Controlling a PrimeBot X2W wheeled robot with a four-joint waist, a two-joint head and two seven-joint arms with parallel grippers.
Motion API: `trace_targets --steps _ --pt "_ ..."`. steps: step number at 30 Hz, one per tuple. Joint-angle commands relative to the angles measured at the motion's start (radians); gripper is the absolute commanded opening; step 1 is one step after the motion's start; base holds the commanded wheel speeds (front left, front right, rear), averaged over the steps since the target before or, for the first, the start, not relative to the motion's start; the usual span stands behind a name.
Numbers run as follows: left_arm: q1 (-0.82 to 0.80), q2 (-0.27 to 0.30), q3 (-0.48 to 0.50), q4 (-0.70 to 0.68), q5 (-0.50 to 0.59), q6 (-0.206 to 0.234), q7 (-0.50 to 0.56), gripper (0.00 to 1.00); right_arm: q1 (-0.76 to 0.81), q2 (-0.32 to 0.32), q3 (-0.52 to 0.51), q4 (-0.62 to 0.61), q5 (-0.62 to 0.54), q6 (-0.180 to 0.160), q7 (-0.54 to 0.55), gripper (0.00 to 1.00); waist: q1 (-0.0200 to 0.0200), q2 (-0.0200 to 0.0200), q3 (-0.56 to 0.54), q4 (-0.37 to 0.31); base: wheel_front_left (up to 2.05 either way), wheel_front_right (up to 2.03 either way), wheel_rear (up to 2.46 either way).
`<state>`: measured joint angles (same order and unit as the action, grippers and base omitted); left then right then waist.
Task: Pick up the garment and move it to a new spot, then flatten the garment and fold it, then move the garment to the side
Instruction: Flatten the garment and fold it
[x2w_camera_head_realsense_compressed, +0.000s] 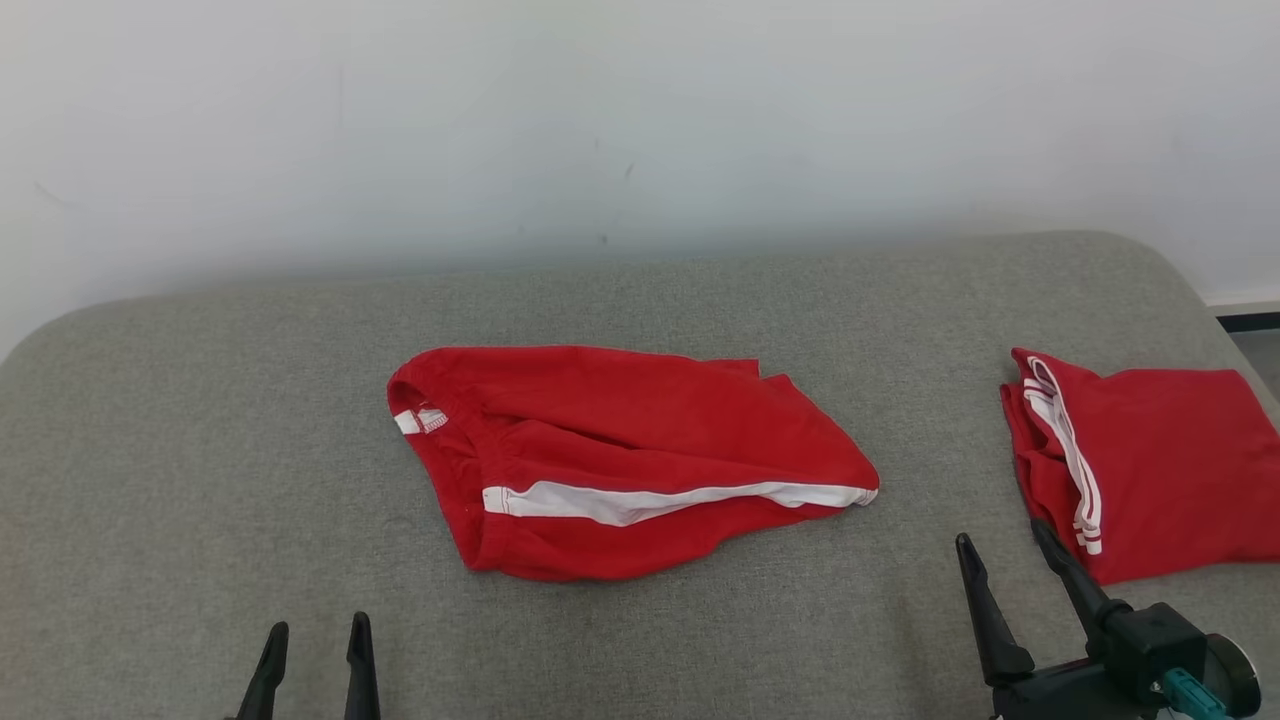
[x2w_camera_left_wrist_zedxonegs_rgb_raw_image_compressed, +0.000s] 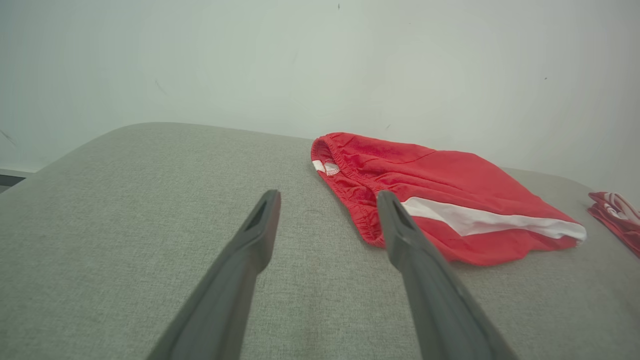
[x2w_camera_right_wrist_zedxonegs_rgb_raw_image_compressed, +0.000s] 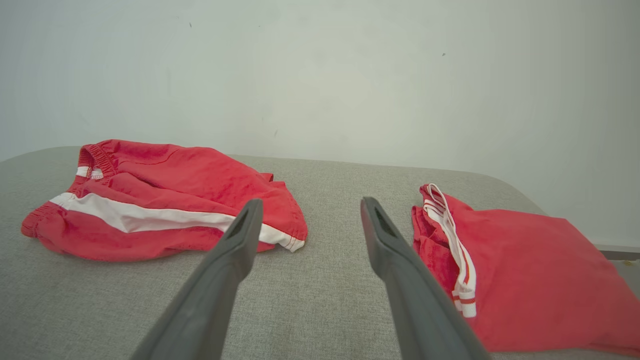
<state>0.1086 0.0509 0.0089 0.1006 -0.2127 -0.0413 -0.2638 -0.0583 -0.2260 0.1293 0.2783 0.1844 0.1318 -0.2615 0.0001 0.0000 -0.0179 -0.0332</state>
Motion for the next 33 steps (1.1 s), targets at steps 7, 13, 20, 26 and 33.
trace_targets --steps 7,13,20,26,33 --pt "-0.012 0.000 -0.016 0.009 0.007 -0.003 0.000 1.00 -0.001 0.013 -0.011 0.006 -0.002 -0.003 -0.004 1.00 -0.0001 0.0000 0.006 -0.003 0.00 0.00 0.00" --pt "-0.080 0.000 -0.068 0.104 -0.021 0.008 0.013 1.00 -0.062 0.019 -0.022 0.082 0.039 -0.003 0.032 1.00 -0.0001 0.0000 0.027 -0.004 0.00 0.00 0.00" --pt "-0.313 0.001 -0.156 0.263 -0.034 0.025 0.128 1.00 -0.236 0.034 0.015 0.239 0.093 -0.003 0.225 1.00 -0.0001 0.0000 0.107 -0.016 0.00 0.00 0.00" --pt "-0.473 0.001 -0.194 0.394 -0.065 0.043 0.214 1.00 -0.358 0.051 0.083 0.362 0.127 -0.003 0.248 1.00 -0.0001 0.0000 0.162 -0.031 0.00 0.00 0.00" --pt "-0.583 0.001 -0.207 0.503 -0.094 0.055 0.268 1.00 -0.432 0.059 0.154 0.454 0.168 -0.003 0.198 1.00 -0.0001 0.0000 0.197 -0.045 0.00 0.00 0.00"
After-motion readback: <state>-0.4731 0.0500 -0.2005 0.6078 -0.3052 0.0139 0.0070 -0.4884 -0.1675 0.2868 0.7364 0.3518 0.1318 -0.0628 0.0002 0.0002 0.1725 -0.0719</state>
